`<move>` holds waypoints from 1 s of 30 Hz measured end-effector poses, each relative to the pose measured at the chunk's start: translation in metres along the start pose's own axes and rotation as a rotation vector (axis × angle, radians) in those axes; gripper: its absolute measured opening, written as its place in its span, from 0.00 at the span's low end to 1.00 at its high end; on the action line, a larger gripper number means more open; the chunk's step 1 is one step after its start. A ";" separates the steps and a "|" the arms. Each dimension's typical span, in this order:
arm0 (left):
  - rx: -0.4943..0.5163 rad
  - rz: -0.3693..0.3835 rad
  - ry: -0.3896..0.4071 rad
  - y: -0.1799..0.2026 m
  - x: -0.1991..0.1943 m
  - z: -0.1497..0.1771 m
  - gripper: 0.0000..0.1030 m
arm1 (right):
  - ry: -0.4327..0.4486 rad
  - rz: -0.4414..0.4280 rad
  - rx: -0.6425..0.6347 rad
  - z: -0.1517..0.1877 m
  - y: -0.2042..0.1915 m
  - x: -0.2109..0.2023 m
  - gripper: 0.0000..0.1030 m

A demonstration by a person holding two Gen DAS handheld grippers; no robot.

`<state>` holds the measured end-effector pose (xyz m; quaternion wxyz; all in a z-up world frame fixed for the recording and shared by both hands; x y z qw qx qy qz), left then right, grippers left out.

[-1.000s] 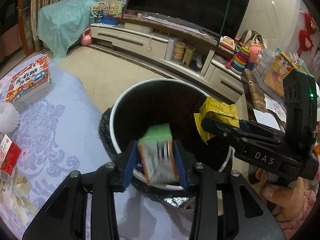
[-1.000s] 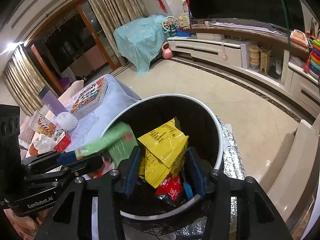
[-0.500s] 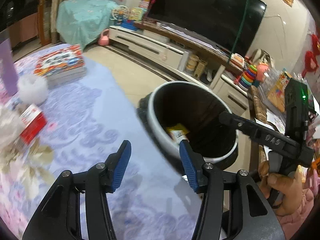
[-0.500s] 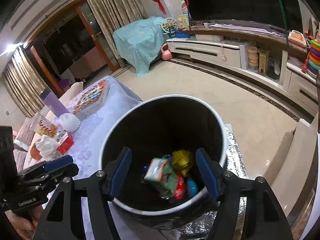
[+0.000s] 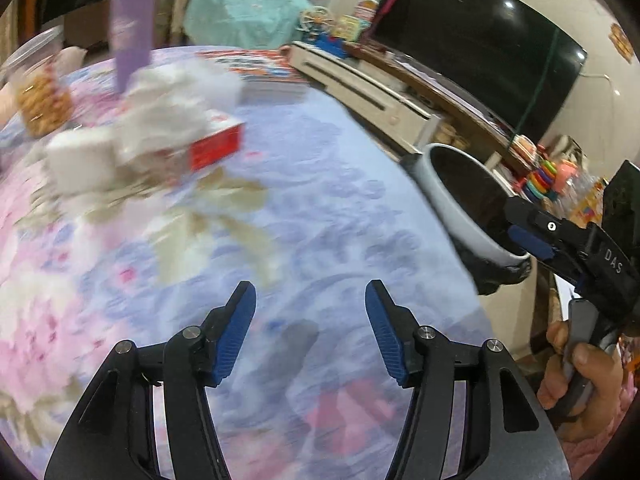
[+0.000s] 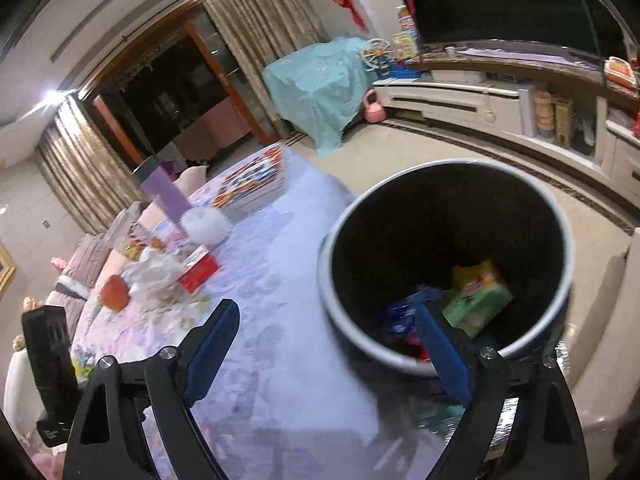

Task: Collect trash
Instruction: 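Move both tools back toward the table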

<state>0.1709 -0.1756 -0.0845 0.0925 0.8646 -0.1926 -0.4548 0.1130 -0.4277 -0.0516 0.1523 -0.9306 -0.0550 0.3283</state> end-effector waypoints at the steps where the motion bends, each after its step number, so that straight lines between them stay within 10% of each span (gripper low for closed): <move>1: -0.009 -0.007 0.004 -0.010 -0.003 0.001 0.56 | -0.005 -0.010 -0.003 0.002 -0.006 0.003 0.89; 30: -0.105 -0.159 0.088 -0.173 -0.032 -0.035 0.59 | -0.127 -0.172 -0.084 0.045 -0.132 0.075 0.89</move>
Point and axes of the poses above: each gripper's, at about its wrist camera, not at the fingertips, and x roughly the way its jaws point, y to its right, z to its underside, the point moved 5 cm from there along x, roughly the way its jaws point, and after that the axes turned 8 degrees about -x, right-handed, at the moved point
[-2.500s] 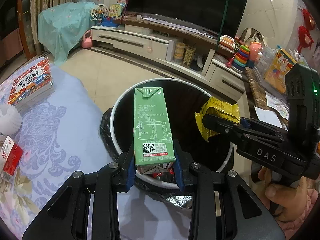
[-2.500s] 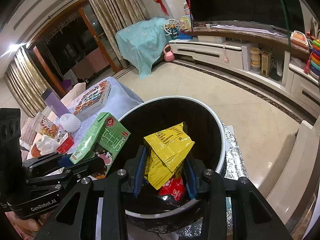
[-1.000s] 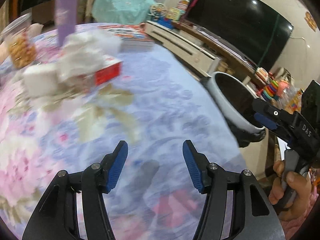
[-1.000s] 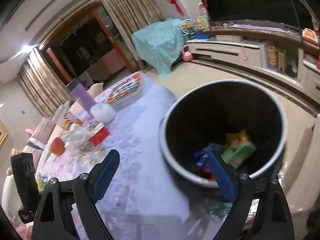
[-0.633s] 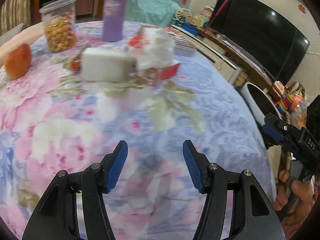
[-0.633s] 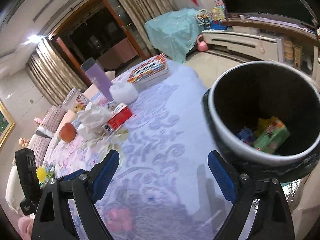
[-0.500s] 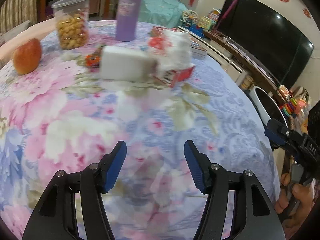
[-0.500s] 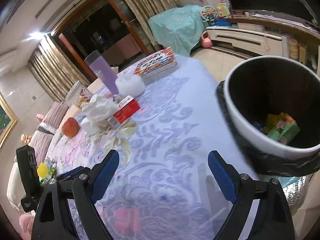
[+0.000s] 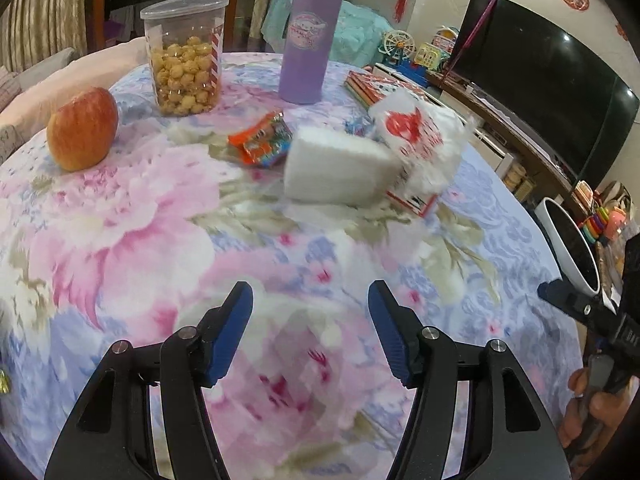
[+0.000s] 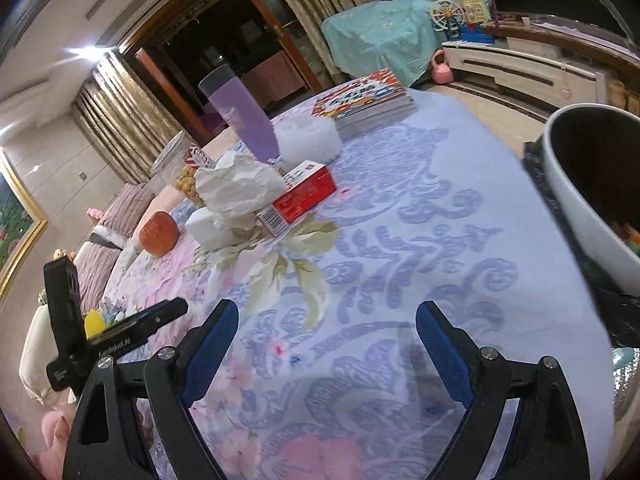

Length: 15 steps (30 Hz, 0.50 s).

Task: Collect trash
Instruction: 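Move both tools back toward the table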

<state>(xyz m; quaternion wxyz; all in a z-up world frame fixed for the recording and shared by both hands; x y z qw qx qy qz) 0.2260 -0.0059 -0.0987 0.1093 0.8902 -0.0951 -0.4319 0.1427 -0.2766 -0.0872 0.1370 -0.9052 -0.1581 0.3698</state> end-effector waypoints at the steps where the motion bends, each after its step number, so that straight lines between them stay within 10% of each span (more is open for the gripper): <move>1: 0.013 0.003 0.002 0.000 0.002 -0.004 0.59 | -0.006 -0.004 -0.001 0.000 -0.002 0.004 0.89; 15: 0.158 0.060 0.023 -0.001 0.035 -0.056 0.62 | 0.024 -0.059 -0.080 -0.041 -0.044 0.039 0.89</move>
Point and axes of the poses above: each gripper's, at about its wrist camera, not at the fingertips, and x roughly the way its jaws point, y to its right, z to its underside, the point moved 5 cm from there along x, roughly the way its jaws point, and after that the axes turned 8 degrees about -x, right-handed, at the moved point
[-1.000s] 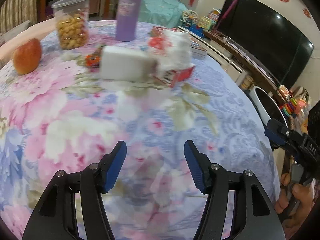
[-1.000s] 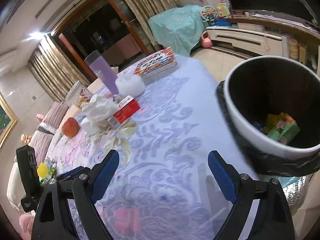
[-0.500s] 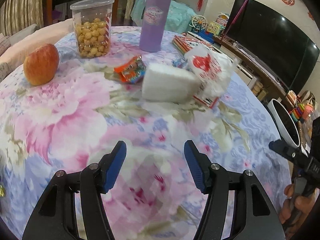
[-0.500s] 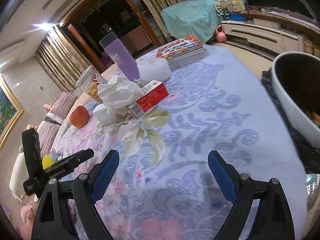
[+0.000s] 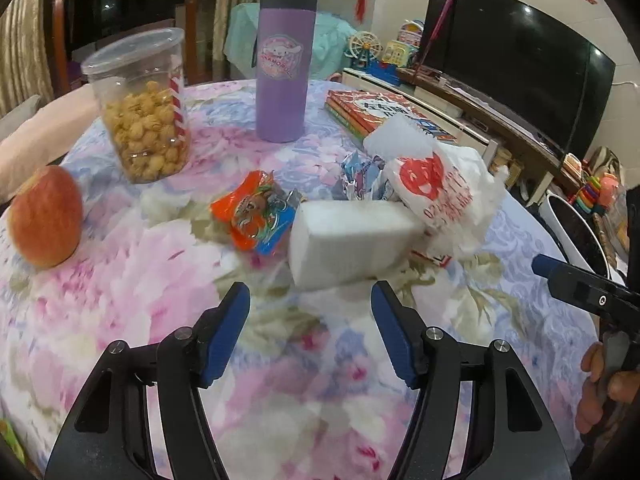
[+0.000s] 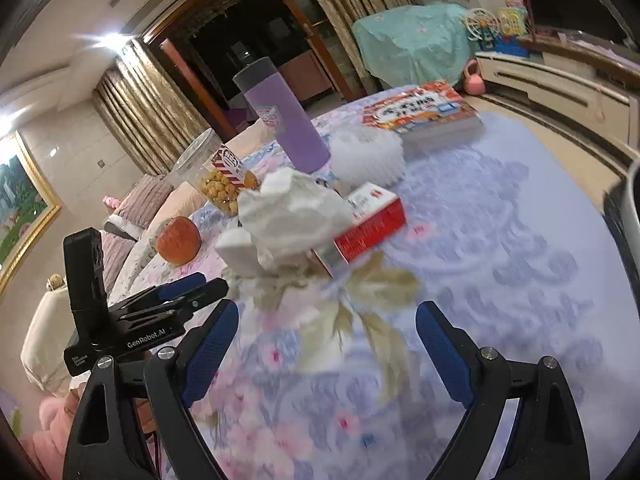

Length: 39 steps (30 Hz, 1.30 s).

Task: Collect trash
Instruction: 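Move both tools back toward the table, then grasp the white foam block with the left tool while the right tool grasps the white plastic bag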

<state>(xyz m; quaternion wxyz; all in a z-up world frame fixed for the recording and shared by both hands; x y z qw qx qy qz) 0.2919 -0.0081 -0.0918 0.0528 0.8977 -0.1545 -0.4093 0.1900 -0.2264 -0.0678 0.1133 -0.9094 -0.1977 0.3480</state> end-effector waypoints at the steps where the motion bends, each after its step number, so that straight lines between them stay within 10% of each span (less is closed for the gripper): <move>1: 0.005 0.009 -0.003 0.001 0.003 -0.002 0.62 | 0.000 -0.002 -0.007 -0.002 -0.002 0.003 0.89; 11: 0.083 0.090 -0.028 0.010 0.019 -0.005 0.61 | 0.034 -0.046 -0.041 -0.033 -0.016 0.025 0.88; 13: 0.107 0.101 -0.022 0.016 0.015 -0.004 0.48 | 0.040 -0.051 -0.051 -0.040 -0.018 0.034 0.84; 17: 0.136 0.064 -0.040 0.025 0.014 0.004 0.14 | -0.003 -0.033 -0.085 -0.038 -0.020 0.047 0.25; 19: 0.124 0.017 -0.043 0.025 0.013 0.011 0.13 | -0.004 -0.036 -0.077 -0.033 -0.017 0.046 0.13; 39: -0.131 0.001 -0.094 0.069 -0.026 0.063 0.13 | -0.011 0.022 -0.037 0.028 0.023 -0.030 0.17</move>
Point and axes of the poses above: each gripper's, at about its wrist camera, not at the fingertips, and x roughly the way its jaws point, y to its right, z to its underside, the point moved 5 cm from there along x, roughly the way its jaws point, and after that the axes turned 8 degrees about -x, right-handed, at the moved point
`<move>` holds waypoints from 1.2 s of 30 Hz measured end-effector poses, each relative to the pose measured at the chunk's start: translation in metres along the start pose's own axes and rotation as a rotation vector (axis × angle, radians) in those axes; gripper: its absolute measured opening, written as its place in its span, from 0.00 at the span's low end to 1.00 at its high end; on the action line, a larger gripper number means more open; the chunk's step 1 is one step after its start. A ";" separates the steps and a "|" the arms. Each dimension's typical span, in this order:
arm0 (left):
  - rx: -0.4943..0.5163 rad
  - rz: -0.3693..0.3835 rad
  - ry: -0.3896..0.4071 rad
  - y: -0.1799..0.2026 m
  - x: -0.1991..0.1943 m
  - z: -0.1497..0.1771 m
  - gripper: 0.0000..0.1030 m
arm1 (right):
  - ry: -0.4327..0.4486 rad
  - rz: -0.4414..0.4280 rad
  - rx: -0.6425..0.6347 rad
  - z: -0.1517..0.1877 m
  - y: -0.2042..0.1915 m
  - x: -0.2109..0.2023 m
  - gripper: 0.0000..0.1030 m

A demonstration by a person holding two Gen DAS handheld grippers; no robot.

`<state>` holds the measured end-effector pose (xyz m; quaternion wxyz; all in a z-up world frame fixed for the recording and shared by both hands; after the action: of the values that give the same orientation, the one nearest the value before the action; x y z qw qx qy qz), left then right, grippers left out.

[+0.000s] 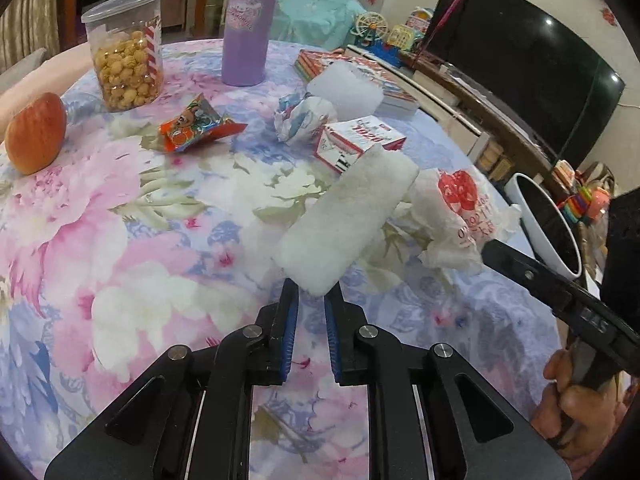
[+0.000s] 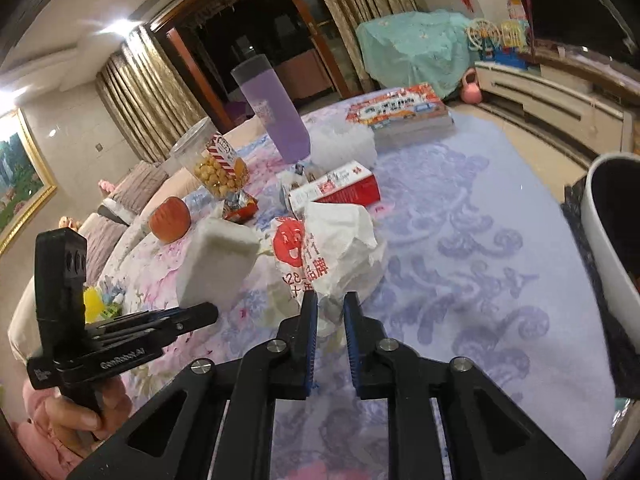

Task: Collect trash
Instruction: 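Grasp the white foam block with the left tool while the right tool grasps the white plastic bag, then carry the foam block and white plastic bag over the bin with both tools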

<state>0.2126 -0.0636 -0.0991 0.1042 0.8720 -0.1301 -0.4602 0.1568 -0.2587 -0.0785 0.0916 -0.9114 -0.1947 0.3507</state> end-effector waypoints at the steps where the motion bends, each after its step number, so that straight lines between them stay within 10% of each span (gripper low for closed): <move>1: -0.006 -0.001 -0.001 -0.002 0.000 0.000 0.15 | -0.001 -0.003 0.010 0.001 0.001 0.000 0.25; 4: -0.010 -0.004 0.012 -0.007 -0.003 0.000 0.29 | 0.013 0.010 0.021 0.003 0.004 -0.002 0.61; 10: 0.022 -0.020 0.056 -0.011 -0.005 -0.007 0.62 | 0.015 0.007 0.069 -0.001 0.012 0.009 0.66; 16: 0.081 0.015 0.070 0.001 0.004 -0.016 0.60 | 0.004 -0.014 0.079 -0.004 0.013 0.025 0.50; 19: 0.102 0.014 0.061 0.009 0.011 -0.015 0.33 | 0.010 -0.005 0.072 -0.001 0.011 0.023 0.40; 36: 0.124 0.076 0.065 0.076 0.002 -0.008 0.32 | 0.097 0.058 0.105 -0.001 0.046 -0.039 0.31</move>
<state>0.2105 -0.1358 -0.0736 0.0714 0.8857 -0.1880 -0.4184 0.1444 -0.3170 -0.0675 0.1382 -0.9267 -0.1447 0.3182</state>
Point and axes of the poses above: each gripper's, at about its wrist camera, not at the fingertips, and x roughly the way its jaws point, y to its right, z to its underside, the point moved 5 cm from there along x, roughly the way its jaws point, and after that the axes turned 8 degrees about -x, right-handed, at the moved point
